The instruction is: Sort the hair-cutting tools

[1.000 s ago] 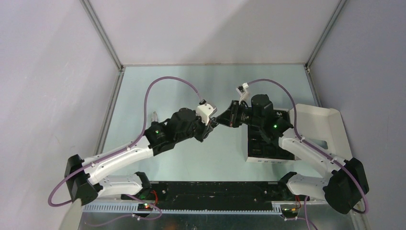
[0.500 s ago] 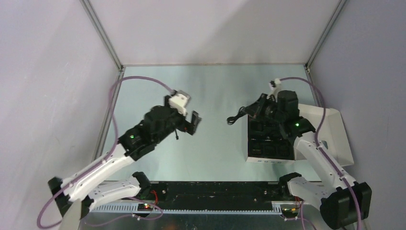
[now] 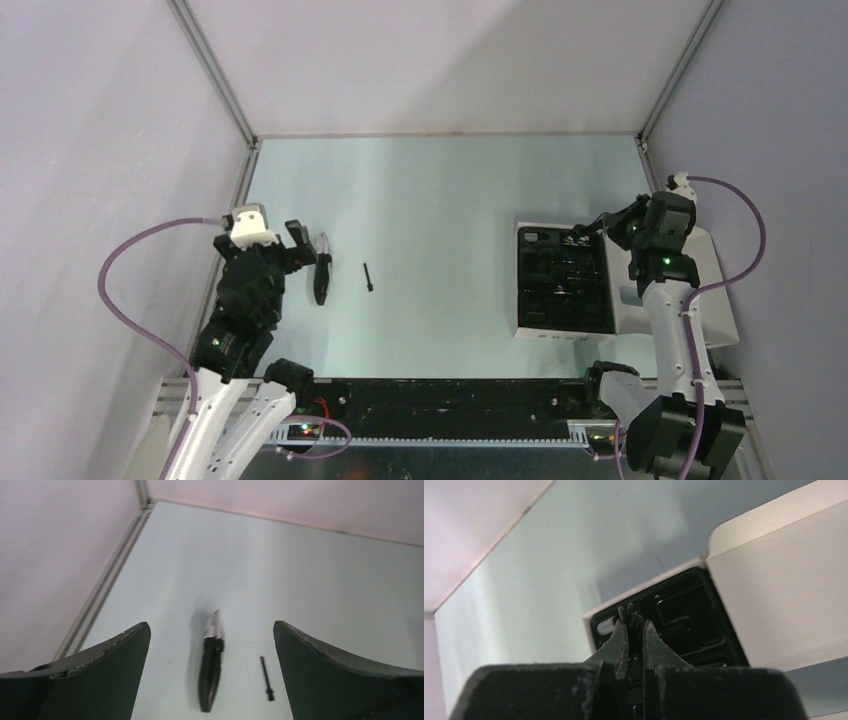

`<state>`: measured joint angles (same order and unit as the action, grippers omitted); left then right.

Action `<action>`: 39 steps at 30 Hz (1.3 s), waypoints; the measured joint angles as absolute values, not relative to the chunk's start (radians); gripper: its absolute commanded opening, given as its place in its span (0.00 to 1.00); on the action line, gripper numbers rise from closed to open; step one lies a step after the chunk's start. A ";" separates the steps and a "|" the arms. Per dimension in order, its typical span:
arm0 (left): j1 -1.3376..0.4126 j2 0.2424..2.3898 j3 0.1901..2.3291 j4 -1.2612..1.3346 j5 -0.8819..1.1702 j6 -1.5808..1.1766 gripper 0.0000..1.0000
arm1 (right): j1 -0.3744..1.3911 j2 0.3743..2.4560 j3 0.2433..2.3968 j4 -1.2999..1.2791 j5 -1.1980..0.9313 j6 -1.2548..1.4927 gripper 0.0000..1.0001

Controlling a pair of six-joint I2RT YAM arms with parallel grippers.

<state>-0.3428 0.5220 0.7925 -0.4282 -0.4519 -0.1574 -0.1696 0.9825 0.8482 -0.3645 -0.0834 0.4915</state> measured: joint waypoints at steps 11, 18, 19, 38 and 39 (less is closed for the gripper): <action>-0.365 0.383 0.617 -0.348 -0.775 -0.157 1.00 | -0.205 1.050 0.719 -0.242 0.069 0.569 0.00; -0.448 0.356 0.594 -0.294 -0.866 -0.149 1.00 | -0.168 1.053 0.594 -0.139 0.182 0.649 0.00; -0.459 0.356 0.590 -0.290 -0.873 -0.149 1.00 | -0.160 1.053 0.582 -0.118 0.199 0.660 0.00; -0.495 0.333 0.581 -0.249 -0.906 -0.130 1.00 | -0.052 1.099 0.445 0.112 0.352 0.787 0.51; -0.495 0.333 0.579 -0.248 -0.906 -0.130 1.00 | -0.047 1.083 0.444 0.095 0.354 0.783 0.53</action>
<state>-0.4953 0.3328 0.5793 -0.2478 -0.9058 -0.1303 -0.0471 1.0828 0.4438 0.0948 0.3542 0.7826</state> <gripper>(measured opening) 0.996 0.464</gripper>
